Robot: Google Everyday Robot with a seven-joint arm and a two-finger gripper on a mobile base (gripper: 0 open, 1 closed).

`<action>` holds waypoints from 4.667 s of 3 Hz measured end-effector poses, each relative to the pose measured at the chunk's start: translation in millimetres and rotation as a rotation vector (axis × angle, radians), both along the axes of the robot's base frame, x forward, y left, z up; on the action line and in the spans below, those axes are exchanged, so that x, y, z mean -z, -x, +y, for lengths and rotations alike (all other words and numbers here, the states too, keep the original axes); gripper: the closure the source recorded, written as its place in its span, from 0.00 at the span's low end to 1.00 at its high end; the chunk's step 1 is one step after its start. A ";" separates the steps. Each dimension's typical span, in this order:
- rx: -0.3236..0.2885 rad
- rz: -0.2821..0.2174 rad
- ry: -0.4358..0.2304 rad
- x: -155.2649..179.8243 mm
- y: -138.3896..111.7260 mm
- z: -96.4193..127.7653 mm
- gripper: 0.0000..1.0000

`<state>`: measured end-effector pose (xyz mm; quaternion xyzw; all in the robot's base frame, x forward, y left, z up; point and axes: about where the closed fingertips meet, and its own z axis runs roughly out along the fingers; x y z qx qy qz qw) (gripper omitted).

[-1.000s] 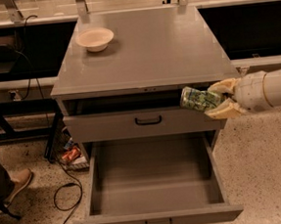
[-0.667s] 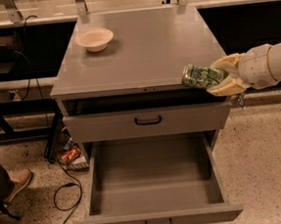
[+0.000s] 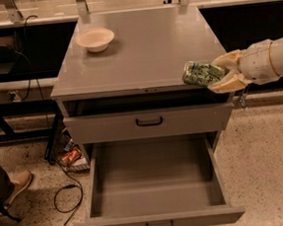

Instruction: Pick green can from middle drawer and place on counter

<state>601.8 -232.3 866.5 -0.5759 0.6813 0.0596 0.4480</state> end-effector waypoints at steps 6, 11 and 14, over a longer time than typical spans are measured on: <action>0.188 0.229 -0.155 -12.9 -155.4 24.1 0.82; 0.165 0.270 -0.128 -2.2 -167.9 40.9 0.00; 0.530 0.195 -0.241 -4.9 -89.7 -104.1 0.00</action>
Offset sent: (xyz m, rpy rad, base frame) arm 0.0932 -0.0166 0.0418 0.0392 0.1284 -0.0649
